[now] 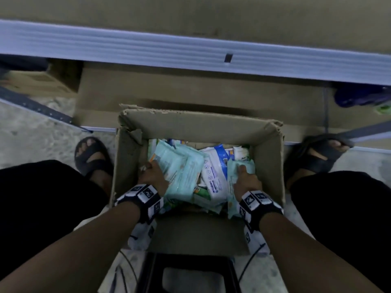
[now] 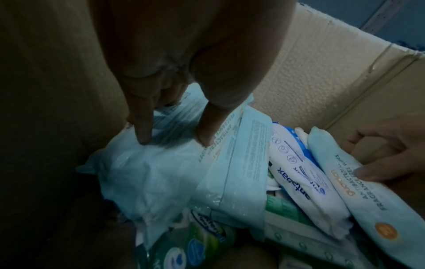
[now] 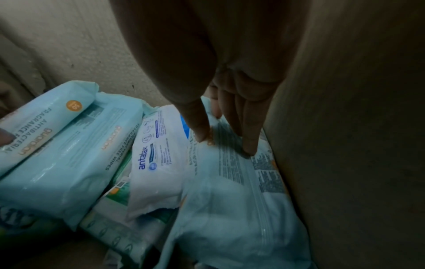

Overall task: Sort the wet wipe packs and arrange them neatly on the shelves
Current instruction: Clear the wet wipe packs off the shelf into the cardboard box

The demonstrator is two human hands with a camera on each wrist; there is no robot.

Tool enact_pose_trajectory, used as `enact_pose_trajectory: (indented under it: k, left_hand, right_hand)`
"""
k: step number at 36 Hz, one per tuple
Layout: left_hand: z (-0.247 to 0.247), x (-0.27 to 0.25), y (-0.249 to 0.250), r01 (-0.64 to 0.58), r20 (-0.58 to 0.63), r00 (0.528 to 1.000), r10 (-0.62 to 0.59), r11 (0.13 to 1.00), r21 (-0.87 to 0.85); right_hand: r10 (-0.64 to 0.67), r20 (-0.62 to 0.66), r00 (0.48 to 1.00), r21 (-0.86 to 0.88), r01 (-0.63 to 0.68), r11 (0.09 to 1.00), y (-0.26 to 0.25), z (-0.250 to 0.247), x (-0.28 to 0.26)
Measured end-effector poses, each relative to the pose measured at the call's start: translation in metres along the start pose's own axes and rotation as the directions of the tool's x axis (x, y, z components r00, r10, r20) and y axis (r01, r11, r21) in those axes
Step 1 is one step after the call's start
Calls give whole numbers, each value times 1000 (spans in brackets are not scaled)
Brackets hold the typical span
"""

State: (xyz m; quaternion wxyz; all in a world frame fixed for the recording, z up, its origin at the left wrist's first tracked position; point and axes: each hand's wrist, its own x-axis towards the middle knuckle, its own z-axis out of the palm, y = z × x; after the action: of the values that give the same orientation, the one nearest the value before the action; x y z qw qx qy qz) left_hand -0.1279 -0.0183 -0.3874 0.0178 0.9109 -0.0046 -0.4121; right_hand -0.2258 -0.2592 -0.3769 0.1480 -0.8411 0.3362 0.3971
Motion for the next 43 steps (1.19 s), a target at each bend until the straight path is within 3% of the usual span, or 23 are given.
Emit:
enact_pose_trajectory:
  k: [11, 16, 26, 32, 39, 43]
  left_hand:
    - [-9, -24, -10, -75, 11, 997, 75, 997, -13]
    - [-30, -51, -8, -246, -16, 969, 247, 969, 24]
    - [-77, -119, 12, -420, -160, 877, 454, 884, 205]
    - [-117, -164, 25, -502, -264, 799, 540, 841, 200]
    - [-173, -215, 47, -514, -298, 722, 625, 772, 373]
    - [-207, -236, 63, -519, -345, 617, 707, 695, 497]
  right_hand:
    - [-79, 119, 990, 64, 72, 995, 14, -16, -24]
    - [-131, 57, 990, 64, 128, 990, 15, -13, -56]
    - [-324, -121, 938, 43, 331, 943, 2, -44, -115]
    - [-415, -312, 855, 6, 438, 899, -3, -92, -161]
    - [-512, -438, 739, -95, 529, 843, -1, -155, -209]
    - [-523, -513, 681, -105, 555, 825, -2, -193, -231]
